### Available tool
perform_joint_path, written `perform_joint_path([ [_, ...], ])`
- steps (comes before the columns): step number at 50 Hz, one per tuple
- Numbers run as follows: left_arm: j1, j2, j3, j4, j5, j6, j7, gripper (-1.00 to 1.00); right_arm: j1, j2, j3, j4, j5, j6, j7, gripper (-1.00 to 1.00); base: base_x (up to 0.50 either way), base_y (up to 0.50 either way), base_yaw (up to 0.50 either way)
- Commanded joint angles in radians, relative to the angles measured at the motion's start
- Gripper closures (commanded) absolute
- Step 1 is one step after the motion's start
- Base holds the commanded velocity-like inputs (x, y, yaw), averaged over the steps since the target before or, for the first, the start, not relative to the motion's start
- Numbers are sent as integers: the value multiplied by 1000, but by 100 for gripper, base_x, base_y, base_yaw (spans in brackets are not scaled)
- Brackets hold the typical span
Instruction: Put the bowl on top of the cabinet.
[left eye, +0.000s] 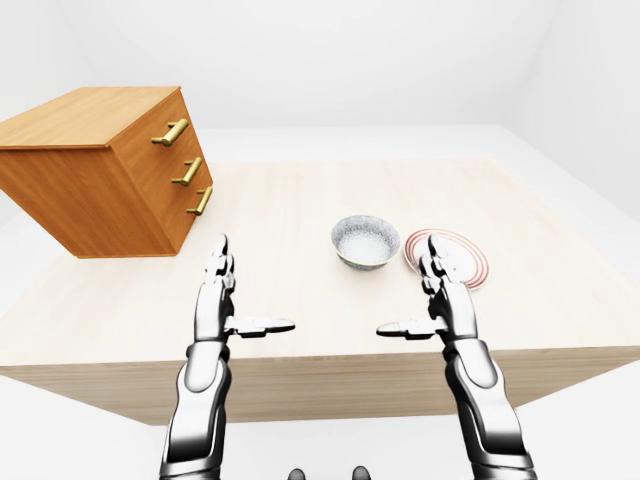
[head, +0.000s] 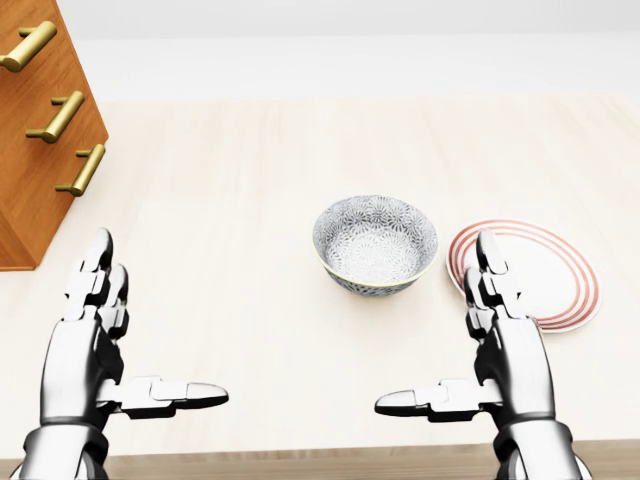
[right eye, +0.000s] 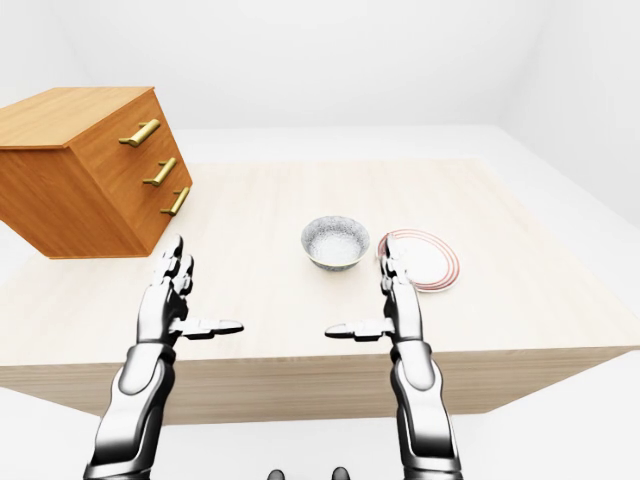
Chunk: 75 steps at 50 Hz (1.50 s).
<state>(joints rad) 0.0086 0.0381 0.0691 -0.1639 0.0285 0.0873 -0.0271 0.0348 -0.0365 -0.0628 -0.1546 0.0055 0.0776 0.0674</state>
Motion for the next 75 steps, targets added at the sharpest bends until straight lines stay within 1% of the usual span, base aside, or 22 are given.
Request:
perform_joint_path([
  [1,28,6,50,-181,-12,0,-14,-100,81,12,-25,-341,28,10,26,-100,0,0,0],
  [3,28,14,77,-236,-14,0,-14,-100,92,10,-53,-420,36,10,34,-100,0,0,0],
  [6,21,18,106,-253,-29,0,-19,-100,101,15,-81,-493,45,10,45,-100,0,0,0],
  [12,13,26,141,-269,-44,0,-17,-100,102,24,-104,-506,51,10,58,-100,0,0,0],
  [40,12,25,142,-264,-46,0,-8,-100,115,28,-113,-496,74,10,73,-100,2,0,0],
  [75,20,21,141,-285,-48,0,-9,-100,121,28,-115,-498,74,10,85,-100,50,0,0],
])
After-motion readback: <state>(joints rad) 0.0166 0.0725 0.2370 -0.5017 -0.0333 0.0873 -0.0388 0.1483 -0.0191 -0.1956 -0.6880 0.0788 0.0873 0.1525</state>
